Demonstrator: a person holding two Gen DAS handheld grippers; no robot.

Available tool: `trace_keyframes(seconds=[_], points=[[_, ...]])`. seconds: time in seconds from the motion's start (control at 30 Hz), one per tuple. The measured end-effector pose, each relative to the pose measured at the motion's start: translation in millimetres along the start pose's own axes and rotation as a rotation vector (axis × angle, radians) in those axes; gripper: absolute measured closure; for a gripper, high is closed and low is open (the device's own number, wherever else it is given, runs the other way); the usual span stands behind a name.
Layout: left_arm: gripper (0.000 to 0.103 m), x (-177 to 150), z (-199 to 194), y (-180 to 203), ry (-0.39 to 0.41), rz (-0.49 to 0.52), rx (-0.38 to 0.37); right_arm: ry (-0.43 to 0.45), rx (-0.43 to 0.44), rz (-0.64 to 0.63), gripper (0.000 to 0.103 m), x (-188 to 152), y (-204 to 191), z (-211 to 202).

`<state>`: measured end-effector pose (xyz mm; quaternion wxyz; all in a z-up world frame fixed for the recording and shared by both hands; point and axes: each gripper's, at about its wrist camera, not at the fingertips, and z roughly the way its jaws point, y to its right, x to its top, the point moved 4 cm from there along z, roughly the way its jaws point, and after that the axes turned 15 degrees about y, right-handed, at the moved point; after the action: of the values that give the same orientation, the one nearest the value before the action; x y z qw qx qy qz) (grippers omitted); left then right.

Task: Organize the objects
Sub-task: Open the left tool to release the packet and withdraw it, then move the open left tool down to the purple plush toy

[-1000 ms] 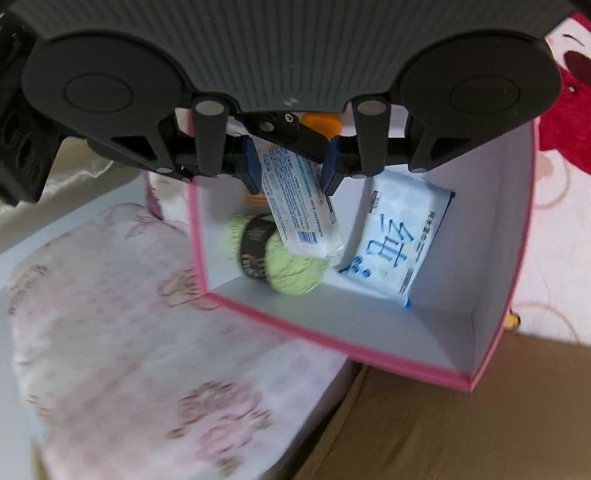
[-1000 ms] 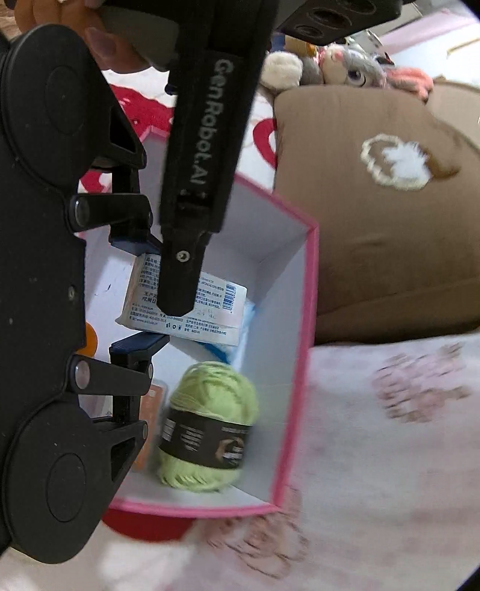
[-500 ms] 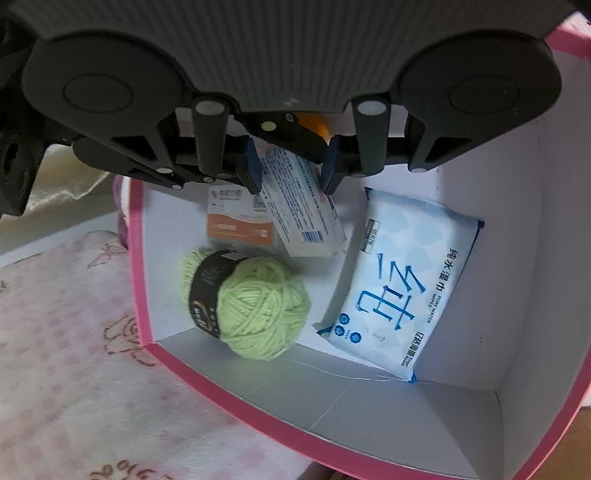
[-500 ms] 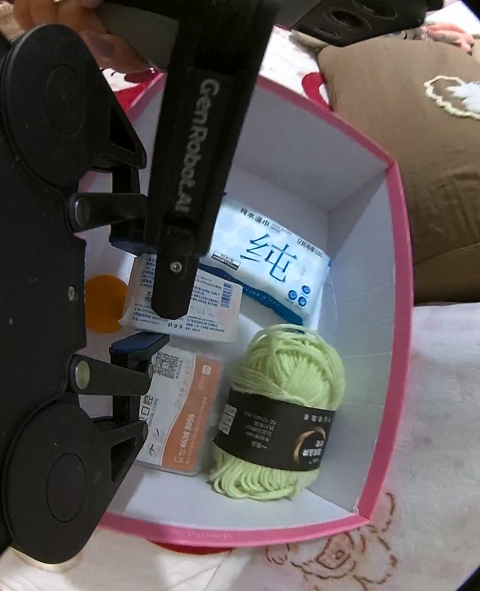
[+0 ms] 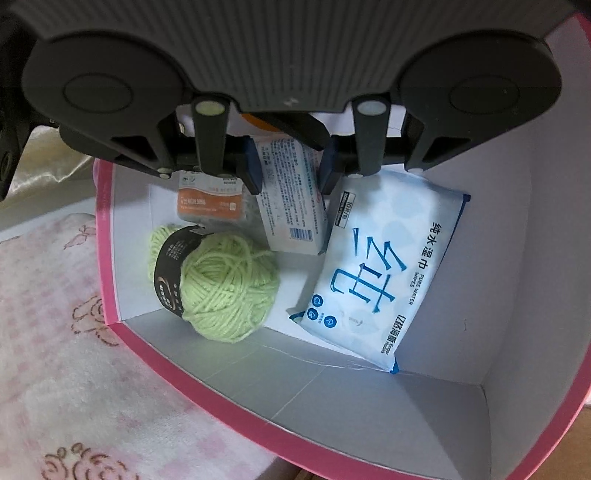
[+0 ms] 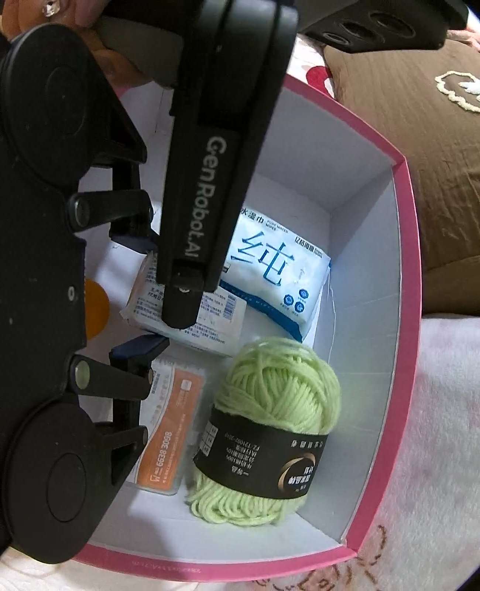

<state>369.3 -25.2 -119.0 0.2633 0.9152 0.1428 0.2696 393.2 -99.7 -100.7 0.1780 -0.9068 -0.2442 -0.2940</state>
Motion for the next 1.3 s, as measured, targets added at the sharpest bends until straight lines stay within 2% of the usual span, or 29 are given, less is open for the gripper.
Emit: trace_keyframes(seconds=[0.17, 0.3, 0.43, 0.73, 0.83, 0.9, 0.97, 1.3], points=[[0.072, -0.3, -1.1, 4.8, 0.028, 0.014, 0.024, 0.014, -0.008, -0.042, 0.05, -0.6, -4.5, 1.7], [0.072, -3.1, -4.1, 5.0, 0.028, 0.009, 0.035, 0.028, -0.003, -0.054, 0.045, -1.9, -6.4, -4.0], [0.072, -5.2, -14.0, 8.5, 0.017, 0.018, 0.022, 0.076, 0.015, -0.066, 0.043, -4.0, -9.2, -24.1], [0.072, -13.3, -71.5, 31.5, 0.049, 0.142, 0.028, 0.206, 0.059, -0.073, 0.043, -15.7, -23.9, -86.0], [0.068, -14.3, -99.5, 41.6, 0.075, 0.184, 0.048, 0.244, 0.064, -0.103, 0.042, -18.6, -32.7, -109.4], [0.067, -4.3, -119.8, 35.2, 0.082, 0.203, 0.063, 0.265, 0.077, -0.109, 0.041, -19.6, -34.6, -121.9], [0.059, -6.6, -135.2, 40.1, 0.089, 0.224, 0.076, 0.292, 0.079, -0.118, 0.04, -21.7, -43.0, -138.6], [0.044, -30.7, -195.7, 66.9, 0.089, 0.346, 0.106, 0.343, 0.062, -0.153, 0.028, -49.1, -61.5, -218.4]])
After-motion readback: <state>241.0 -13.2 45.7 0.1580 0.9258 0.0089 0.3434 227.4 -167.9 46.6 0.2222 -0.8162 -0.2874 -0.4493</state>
